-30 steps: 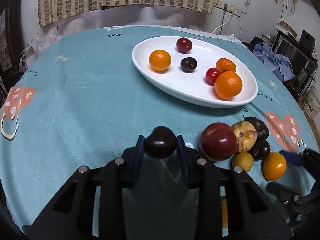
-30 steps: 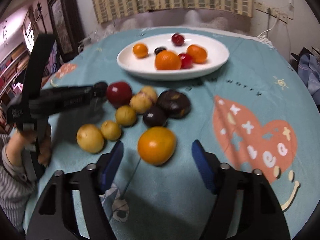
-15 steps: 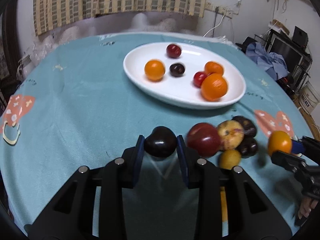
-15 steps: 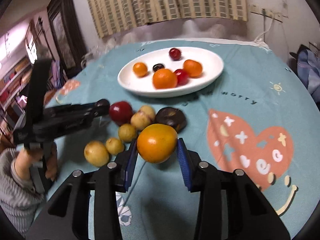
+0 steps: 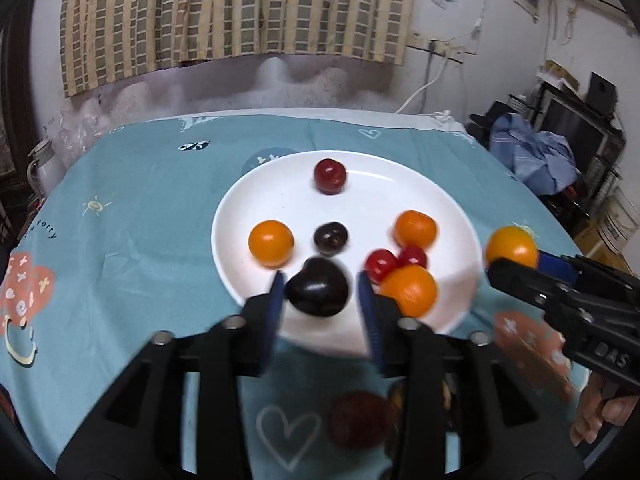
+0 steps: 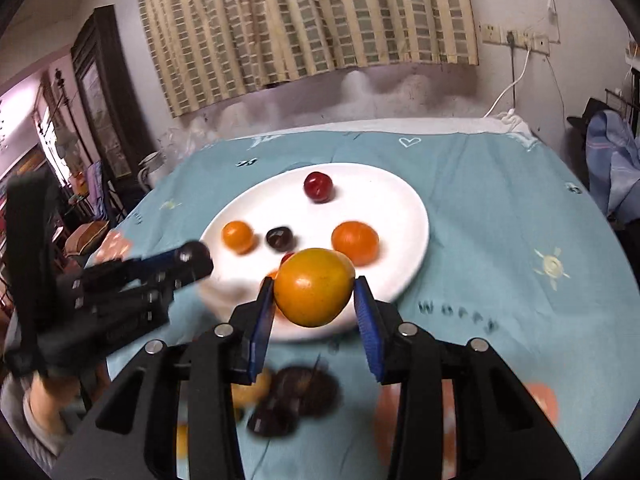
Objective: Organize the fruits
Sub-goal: 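Release the dark plum and orange onto the white plate with both tools, then grasp the large red plum with the left tool while the right tool grasps the dark brown plum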
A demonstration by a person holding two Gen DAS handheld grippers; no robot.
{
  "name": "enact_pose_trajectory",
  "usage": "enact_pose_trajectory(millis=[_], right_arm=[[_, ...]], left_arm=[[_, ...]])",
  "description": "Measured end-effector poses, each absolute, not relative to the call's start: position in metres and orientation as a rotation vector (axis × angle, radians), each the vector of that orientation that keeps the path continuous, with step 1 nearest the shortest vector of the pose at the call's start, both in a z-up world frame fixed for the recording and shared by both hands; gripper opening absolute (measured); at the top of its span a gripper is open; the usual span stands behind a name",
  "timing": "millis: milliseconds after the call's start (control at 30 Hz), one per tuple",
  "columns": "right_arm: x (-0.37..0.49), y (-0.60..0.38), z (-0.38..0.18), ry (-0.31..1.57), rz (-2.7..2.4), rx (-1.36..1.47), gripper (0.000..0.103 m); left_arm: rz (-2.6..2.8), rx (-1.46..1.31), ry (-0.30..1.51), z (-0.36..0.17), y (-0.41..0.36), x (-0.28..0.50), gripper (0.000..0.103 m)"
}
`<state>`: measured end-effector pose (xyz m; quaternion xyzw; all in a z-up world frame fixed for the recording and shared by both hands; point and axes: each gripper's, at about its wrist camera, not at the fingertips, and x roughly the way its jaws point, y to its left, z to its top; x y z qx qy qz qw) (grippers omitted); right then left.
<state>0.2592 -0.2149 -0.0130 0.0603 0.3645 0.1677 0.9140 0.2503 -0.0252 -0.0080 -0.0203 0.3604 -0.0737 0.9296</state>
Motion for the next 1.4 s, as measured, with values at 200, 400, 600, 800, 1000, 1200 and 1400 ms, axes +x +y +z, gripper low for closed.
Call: enact_pose_trajectory(millis=[200, 400, 600, 800, 1000, 1200, 1400], right_arm=[[0.242, -0.242, 0.005, 0.630, 0.360, 0.241, 0.074], [0.194, -0.263, 0.014, 0.608, 0.402, 0.350, 0.096], [0.163, -0.278, -0.016, 0.680, 0.378, 0.459, 0.096], [0.169, -0.281, -0.022, 0.723, 0.367, 0.491, 0.096], [0.168, -0.278, -0.022, 0.725, 0.375, 0.470, 0.096], [0.168, -0.277, -0.023, 0.724, 0.368, 0.455, 0.096], [0.168, -0.274, -0.023, 0.722, 0.368, 0.424, 0.096]], left_arm=[[-0.138, -0.084, 0.718, -0.008, -0.006, 0.241, 0.074], [-0.123, -0.104, 0.712, -0.009, 0.004, 0.200, 0.078], [-0.120, -0.035, 0.753, -0.032, -0.014, 0.169, 0.080], [-0.148, 0.040, 0.740, -0.033, -0.031, 0.169, 0.085], [-0.128, 0.097, 0.803, -0.051, -0.036, 0.183, 0.087], [-0.073, 0.030, 0.777, -0.043, -0.005, 0.176, 0.091], [-0.133, 0.032, 0.771, -0.043, -0.011, 0.173, 0.089]])
